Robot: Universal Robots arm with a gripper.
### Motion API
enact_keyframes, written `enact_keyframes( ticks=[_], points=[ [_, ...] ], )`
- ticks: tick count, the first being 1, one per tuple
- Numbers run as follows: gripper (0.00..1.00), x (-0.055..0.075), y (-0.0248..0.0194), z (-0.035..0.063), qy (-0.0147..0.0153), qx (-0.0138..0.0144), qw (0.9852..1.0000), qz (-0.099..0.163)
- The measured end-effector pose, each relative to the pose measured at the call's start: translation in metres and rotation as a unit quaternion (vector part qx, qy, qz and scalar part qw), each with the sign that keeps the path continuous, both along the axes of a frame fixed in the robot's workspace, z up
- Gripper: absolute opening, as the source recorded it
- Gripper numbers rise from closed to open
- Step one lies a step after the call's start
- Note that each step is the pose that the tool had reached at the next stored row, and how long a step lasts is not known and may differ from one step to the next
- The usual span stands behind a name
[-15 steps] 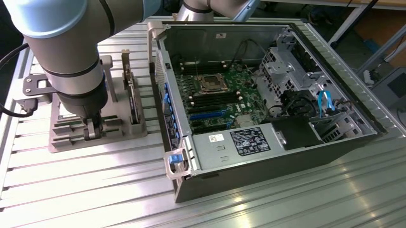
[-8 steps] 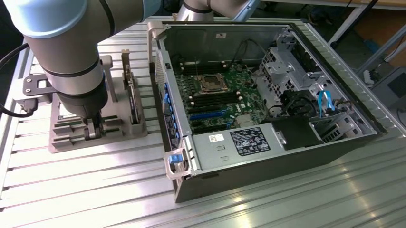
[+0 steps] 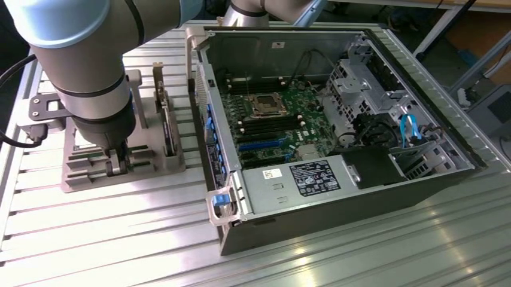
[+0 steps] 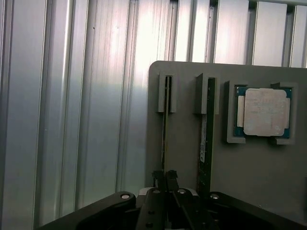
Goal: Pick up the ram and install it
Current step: 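Pick up the ram and move it above insertion slot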
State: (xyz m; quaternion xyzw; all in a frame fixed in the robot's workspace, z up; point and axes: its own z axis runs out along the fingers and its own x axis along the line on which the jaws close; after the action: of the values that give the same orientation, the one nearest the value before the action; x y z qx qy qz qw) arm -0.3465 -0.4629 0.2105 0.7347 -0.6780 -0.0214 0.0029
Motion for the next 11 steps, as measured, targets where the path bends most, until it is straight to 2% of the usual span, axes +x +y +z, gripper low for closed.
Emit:
enact_keyframes(
  ticks=[3, 11],
  points=[
    [0.12, 0.0, 0.0, 0.0011, -0.0001, 0.0, 1.0, 0.0],
    [0.12, 0.001, 0.0, 0.0117, 0.0, 0.0, 1.0, 0.0]
  ],
)
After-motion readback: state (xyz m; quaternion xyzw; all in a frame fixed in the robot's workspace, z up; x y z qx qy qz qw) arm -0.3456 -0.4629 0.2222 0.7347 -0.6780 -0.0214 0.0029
